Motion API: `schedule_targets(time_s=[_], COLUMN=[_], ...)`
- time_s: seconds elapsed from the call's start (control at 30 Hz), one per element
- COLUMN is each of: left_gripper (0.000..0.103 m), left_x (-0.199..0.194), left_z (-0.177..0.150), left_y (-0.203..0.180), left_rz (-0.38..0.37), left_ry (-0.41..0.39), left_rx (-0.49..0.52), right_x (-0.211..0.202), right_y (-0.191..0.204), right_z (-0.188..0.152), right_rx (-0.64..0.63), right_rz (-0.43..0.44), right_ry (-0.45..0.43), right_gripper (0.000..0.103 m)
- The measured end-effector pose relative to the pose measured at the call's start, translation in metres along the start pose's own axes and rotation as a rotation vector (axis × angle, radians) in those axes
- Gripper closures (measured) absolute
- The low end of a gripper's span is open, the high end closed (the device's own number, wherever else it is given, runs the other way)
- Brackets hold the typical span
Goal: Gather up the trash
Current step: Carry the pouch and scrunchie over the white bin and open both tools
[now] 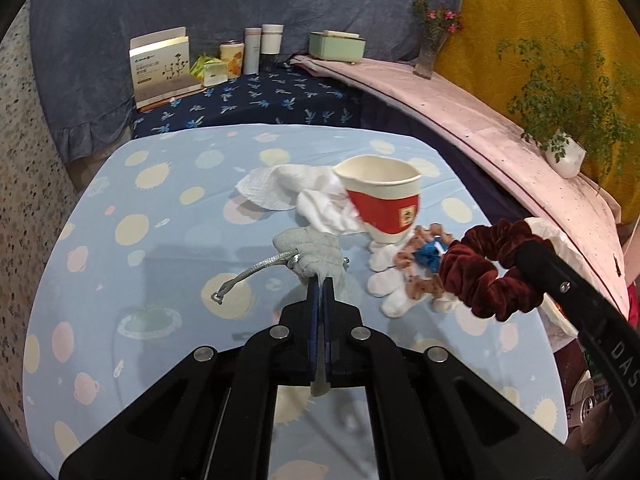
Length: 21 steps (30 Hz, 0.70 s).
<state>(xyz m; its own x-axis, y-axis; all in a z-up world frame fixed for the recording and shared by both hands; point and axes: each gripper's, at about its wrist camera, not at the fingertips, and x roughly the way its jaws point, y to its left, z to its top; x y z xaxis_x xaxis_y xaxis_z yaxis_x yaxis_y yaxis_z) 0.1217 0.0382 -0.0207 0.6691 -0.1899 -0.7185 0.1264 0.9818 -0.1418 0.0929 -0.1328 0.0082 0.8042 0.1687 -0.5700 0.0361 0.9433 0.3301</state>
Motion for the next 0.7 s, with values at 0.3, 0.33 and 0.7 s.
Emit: schedule_targets(time_s=[0.3, 0.33, 0.7], left_gripper=[0.102, 0.102, 0.102], left_x=[-0.013, -0.014, -0.005], left_z=[0.006, 0.008, 0.02], left_y=[-0.056, -0.064, -0.164], left_rz=[-0.072, -0.082, -0.205], left_ry=[-0.023, -0.025, -0.026], left_rx=[0.089, 0.1, 0.236], right_x=[-0.034, -0.037, -0.066], right_y=[-0.047, -0.054, -0.136], right_z=[0.01, 0.01, 0.016], right_rx=[0.074, 0.085, 0.188], right_rz=[-0.055, -0.063, -0.174], right_ry=[-0.079, -0.086, -0.152], right_gripper=[0.093, 0.093, 0.093])
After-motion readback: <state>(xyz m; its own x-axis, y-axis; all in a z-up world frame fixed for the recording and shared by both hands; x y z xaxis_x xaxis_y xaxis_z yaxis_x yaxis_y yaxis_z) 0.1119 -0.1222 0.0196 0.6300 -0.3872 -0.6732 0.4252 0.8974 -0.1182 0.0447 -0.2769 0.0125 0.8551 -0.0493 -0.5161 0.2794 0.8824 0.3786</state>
